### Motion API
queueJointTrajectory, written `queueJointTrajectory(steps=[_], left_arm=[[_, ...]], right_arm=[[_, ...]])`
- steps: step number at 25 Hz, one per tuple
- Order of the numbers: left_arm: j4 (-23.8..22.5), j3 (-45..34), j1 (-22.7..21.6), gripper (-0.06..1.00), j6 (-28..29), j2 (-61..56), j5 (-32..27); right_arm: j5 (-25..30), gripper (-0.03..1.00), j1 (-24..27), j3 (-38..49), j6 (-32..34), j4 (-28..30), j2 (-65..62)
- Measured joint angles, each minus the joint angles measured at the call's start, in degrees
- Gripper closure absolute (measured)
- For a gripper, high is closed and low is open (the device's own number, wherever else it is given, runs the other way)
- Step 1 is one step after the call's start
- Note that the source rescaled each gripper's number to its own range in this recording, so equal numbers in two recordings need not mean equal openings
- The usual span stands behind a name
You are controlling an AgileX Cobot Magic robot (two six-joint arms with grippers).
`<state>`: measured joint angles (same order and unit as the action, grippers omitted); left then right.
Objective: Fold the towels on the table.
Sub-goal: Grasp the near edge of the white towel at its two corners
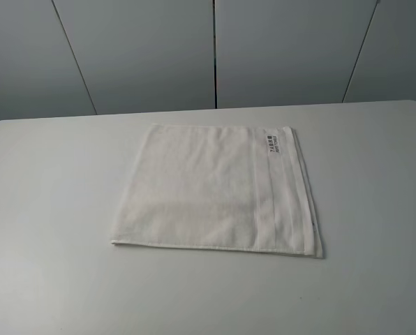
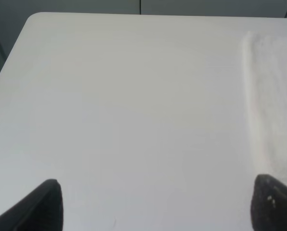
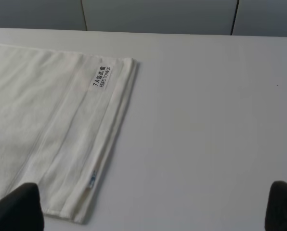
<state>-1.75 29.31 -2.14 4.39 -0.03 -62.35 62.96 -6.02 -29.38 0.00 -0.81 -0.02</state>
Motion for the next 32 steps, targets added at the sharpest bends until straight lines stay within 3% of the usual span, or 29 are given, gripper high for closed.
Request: queueJointTrajectory(steps=[21,32], left_arm=[[-2.5,0.0,0.0,-0.05,0.0,0.0,-0.1],[0.0,1.0,0.0,-0.05,-3.4,4.9,-0.9]], right_arm=[[0.0,-0.03,0.0,0.0,0.8,-0.2,0.0],[1.9,-0.03,0.0,-5.3,-0.4,0.8,3.1]])
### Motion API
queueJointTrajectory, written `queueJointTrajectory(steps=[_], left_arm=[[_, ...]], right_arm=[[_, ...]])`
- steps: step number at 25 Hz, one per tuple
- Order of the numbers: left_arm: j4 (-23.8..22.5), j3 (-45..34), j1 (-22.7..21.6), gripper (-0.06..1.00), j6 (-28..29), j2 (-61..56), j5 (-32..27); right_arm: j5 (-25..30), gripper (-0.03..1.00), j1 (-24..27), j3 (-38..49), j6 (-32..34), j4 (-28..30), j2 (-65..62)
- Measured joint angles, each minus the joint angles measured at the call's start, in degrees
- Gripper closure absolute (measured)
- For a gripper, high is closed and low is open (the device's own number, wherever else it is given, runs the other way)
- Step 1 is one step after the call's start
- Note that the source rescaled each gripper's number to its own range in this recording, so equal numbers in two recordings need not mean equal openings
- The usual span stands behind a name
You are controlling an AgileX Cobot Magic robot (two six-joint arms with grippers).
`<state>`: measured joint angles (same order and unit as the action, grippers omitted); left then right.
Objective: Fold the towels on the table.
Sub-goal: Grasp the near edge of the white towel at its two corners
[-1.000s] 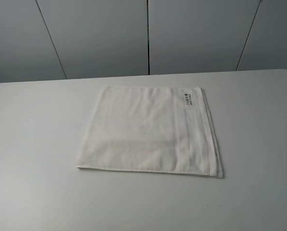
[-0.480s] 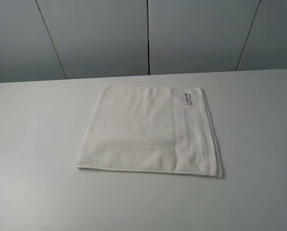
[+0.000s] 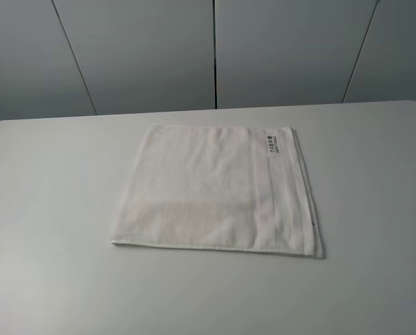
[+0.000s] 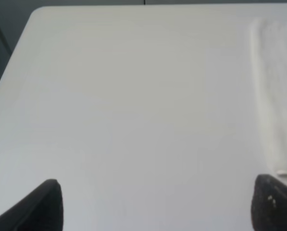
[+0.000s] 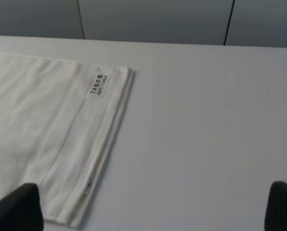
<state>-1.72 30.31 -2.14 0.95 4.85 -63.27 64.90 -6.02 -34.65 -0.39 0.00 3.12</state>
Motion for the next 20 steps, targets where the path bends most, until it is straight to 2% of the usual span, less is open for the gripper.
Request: queueJointTrajectory(steps=[7,9,15,18,20], left_arm=[[2.4,8.2,0.0,-0.05,-6.9,14.2,0.3],[4.4,10.2,0.0,-0.05,-10.9,19.1,0.4],[14.0,11.6,0.0,-0.05,-25.9,34.9,2.2],[16.2,11.6,0.8,-0.05,-31.7,41.5,5.7],[16.4,11.6,3.1,-0.05,-34.0,45.5,8.1]], right_arm=[[-0.5,-0.03,0.1,-6.2,-5.7,0.6,16.5],[-1.3,-0.03,0.1,-7.3,-7.7,0.6,21.9],[-3.4,-0.03,-1.3,-8.0,-15.6,-2.1,37.9],[-4.9,-0.03,-3.9,-8.0,-20.2,-4.6,44.3],[-5.8,-0.03,-5.5,-8.0,-22.2,-6.3,48.4]])
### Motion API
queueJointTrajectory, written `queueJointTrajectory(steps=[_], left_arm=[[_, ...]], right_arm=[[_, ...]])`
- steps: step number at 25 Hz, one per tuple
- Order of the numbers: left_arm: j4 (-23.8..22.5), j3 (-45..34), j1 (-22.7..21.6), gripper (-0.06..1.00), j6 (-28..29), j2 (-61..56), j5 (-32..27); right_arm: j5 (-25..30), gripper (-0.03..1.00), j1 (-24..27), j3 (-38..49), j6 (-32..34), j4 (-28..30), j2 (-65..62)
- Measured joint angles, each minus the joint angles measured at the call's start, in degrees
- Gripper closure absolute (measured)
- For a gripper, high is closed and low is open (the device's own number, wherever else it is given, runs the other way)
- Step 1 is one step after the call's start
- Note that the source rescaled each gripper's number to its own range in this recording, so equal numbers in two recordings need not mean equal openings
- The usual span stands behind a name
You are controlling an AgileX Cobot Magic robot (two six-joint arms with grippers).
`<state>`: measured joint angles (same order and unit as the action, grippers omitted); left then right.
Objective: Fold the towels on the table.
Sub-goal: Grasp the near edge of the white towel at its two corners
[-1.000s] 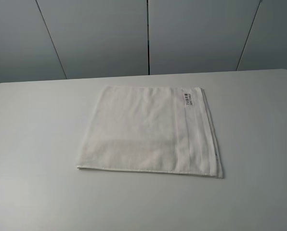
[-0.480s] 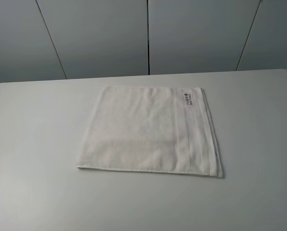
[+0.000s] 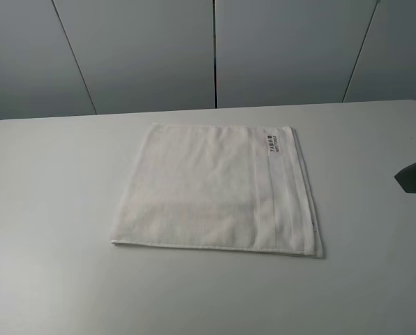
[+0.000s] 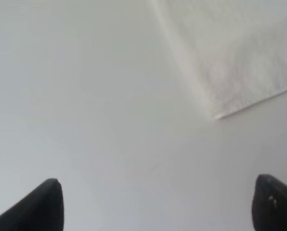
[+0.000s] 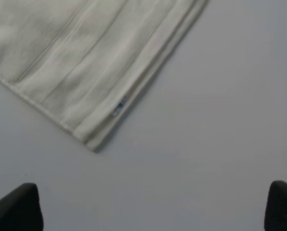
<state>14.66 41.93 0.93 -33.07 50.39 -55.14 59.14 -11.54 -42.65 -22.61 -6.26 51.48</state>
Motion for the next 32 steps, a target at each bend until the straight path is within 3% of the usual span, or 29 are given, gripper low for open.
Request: queueJointTrajectory(steps=[5,11,15,20,25,32], left_arm=[[-1.3,0.0,9.2,-0.05,-1.5,11.5,5.7],[-9.9,0.0,24.2,-0.05,-1.5,25.4,11.4],[-16.3,0.1,30.7,-0.05,-1.5,34.7,13.0],[-21.8,0.1,34.4,-0.05,-0.6,44.2,15.4],[-23.8,0.4,34.9,-0.05,1.1,46.7,18.4],[-25.1,5.2,35.0,-0.05,1.4,49.2,18.0]], right_arm=[[-2.4,-0.03,-2.3,0.0,-5.1,-2.9,9.5],[-3.7,-0.03,-2.4,0.0,-11.8,-7.8,15.2],[-5.0,-0.03,-2.4,0.0,-13.3,-9.5,15.5],[-5.7,-0.03,-2.5,0.0,-13.9,-9.9,15.5],[-6.2,-0.03,-2.5,-0.1,-14.2,-11.0,15.5],[-6.2,-0.03,-2.6,-0.1,-14.2,-11.1,15.5]])
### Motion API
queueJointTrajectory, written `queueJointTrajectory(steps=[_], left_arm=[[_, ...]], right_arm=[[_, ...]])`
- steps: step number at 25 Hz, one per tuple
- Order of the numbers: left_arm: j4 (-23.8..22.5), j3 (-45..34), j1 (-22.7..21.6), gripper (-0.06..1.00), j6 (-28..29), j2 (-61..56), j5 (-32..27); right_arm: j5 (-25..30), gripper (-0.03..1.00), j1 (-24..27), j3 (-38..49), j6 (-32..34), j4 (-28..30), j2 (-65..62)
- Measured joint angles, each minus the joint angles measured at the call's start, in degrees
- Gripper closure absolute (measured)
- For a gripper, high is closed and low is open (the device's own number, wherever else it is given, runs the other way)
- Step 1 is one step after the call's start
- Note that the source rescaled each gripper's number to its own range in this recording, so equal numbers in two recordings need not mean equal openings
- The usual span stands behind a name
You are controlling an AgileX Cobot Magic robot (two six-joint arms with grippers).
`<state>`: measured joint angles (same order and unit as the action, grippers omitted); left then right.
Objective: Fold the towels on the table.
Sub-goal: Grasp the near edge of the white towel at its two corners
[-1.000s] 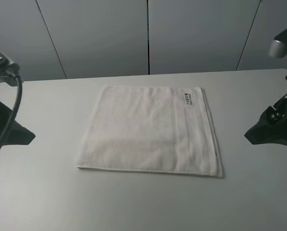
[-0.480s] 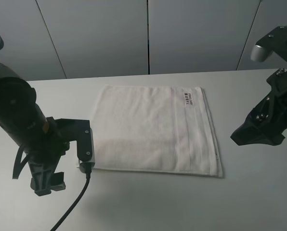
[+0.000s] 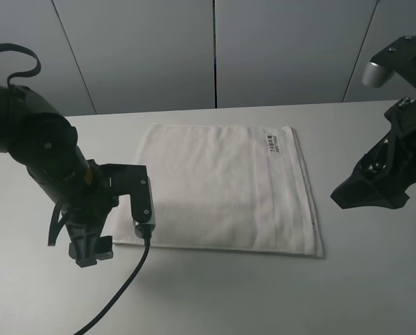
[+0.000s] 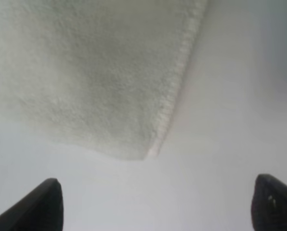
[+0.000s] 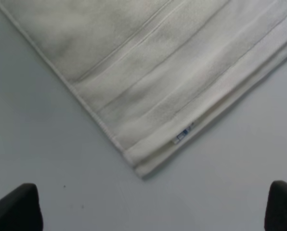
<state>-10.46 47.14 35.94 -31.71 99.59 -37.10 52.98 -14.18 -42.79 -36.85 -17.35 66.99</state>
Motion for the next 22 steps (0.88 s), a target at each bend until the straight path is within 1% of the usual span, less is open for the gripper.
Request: queueJointTrajectory(steps=[5,11,22], left_arm=[[-0.7,2.7,0.0,-0.05,0.0,5.3,-2.5],[-0.8,2.9,1.4,-0.05,-2.1,6.7,-2.3],[-0.4,2.9,1.7,-0.05,-5.3,6.9,-0.5]], right_arm=[[0.0,-0.03,0.0,0.0,0.0,0.0,0.0],[-0.2,-0.03,0.0,0.0,0.0,0.0,0.0],[-1.2,-0.03,0.0,0.0,0.0,0.0,0.0]])
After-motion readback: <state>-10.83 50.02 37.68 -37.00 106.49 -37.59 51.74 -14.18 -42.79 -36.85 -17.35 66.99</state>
